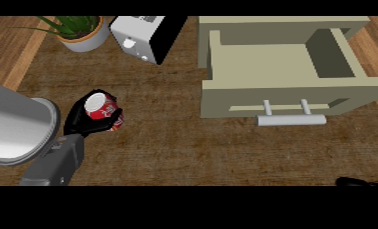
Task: Pick up the can, place it into the drawer and close the drawer
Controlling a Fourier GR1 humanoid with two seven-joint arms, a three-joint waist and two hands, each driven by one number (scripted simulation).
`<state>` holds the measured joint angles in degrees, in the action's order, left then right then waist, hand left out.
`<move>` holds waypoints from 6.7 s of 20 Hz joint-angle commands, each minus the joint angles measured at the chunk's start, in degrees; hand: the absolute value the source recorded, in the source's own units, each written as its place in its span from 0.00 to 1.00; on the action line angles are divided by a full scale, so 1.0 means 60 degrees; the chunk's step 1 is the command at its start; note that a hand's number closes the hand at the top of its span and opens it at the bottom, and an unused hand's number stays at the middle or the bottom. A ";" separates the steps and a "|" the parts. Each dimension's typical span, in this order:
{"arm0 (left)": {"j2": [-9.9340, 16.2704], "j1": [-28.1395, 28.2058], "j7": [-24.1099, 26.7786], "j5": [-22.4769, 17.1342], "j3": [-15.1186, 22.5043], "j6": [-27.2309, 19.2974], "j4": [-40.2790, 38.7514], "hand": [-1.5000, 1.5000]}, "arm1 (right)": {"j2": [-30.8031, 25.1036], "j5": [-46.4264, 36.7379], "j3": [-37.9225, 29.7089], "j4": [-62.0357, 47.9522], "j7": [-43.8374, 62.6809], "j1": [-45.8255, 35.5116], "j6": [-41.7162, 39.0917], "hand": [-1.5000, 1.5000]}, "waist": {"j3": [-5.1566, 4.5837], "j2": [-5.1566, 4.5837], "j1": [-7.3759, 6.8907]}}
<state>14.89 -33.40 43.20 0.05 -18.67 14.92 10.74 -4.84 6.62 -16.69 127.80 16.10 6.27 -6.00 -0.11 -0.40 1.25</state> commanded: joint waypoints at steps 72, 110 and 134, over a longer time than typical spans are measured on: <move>-0.2482 -0.9922 -0.8229 -0.4156 0.5569 -0.7856 0.1244 0.00 | -0.0474 -0.0262 -0.0184 0.0099 0.0673 -0.1186 0.0231 0.00 | 0.0045 -0.0123 0.0550; -0.2269 -0.9995 -0.7093 -0.5546 0.5633 -0.8057 0.0888 0.00 | -0.1753 -0.9629 0.4208 -0.7589 -0.2167 -0.5674 0.1883 0.00 | 0.0025 -0.0074 -0.0305; -0.0502 -0.8570 -0.8638 -0.4820 0.5839 -0.7740 0.3164 0.00 | -0.0739 -1.1430 0.2411 -1.6381 -0.2999 -1.0720 0.7124 0.00 | 0.0027 -0.0051 -0.0998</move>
<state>10.91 -85.53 -7.01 -29.79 15.80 -30.47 27.37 -10.08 -60.93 -0.63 35.99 -3.23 -52.49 33.65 0.03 -0.54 -4.00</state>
